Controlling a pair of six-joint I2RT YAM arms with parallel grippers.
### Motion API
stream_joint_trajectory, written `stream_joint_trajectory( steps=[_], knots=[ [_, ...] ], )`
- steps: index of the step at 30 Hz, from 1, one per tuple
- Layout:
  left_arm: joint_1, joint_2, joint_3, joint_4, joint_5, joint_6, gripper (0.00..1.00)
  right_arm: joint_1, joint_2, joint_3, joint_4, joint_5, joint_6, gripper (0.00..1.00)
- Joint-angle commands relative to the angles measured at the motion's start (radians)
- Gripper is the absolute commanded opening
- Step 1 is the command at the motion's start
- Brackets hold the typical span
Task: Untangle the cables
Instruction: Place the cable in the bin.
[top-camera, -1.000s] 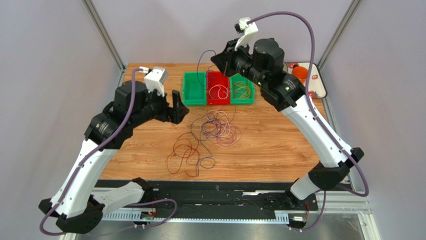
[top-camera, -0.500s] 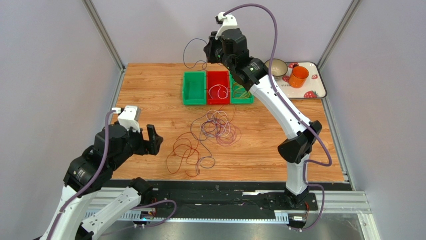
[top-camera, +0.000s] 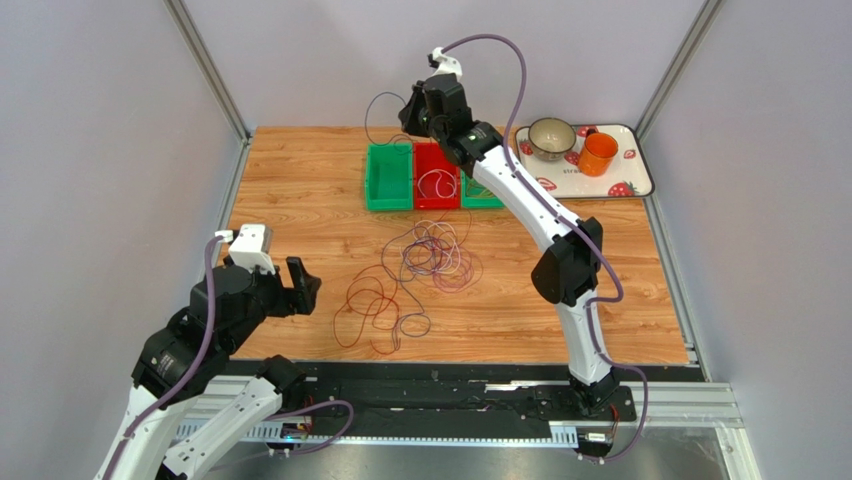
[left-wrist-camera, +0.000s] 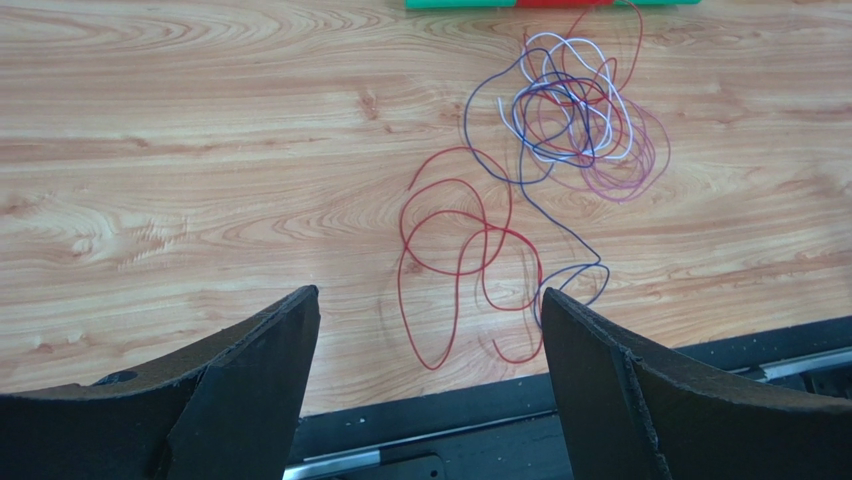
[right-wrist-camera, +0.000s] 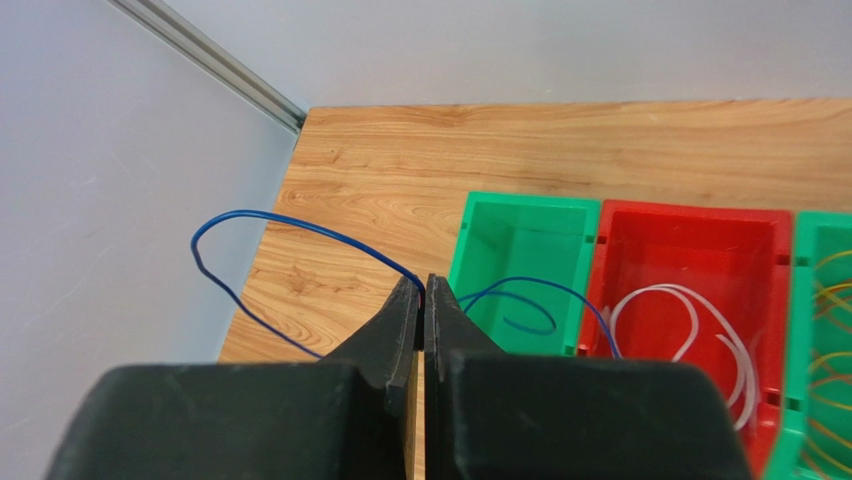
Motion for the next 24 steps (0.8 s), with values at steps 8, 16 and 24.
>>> stream_joint_trajectory(
  steps=[8, 16, 24],
  knots=[
    [0.001, -0.01, -0.009, 0.043, -0.05, -0.038, 0.89, 0.005, 0.093, 0.041, 0.075, 0.15, 0.447, 0.0],
    [0.001, -0.01, -0.009, 0.039, -0.063, -0.043, 0.88, 0.005, 0.141, 0.04, 0.069, 0.148, 0.645, 0.0],
    [0.001, -0.013, -0.009, 0.033, -0.079, -0.052, 0.86, 0.007, 0.193, 0.002, 0.135, 0.111, 0.792, 0.0]
  ],
)
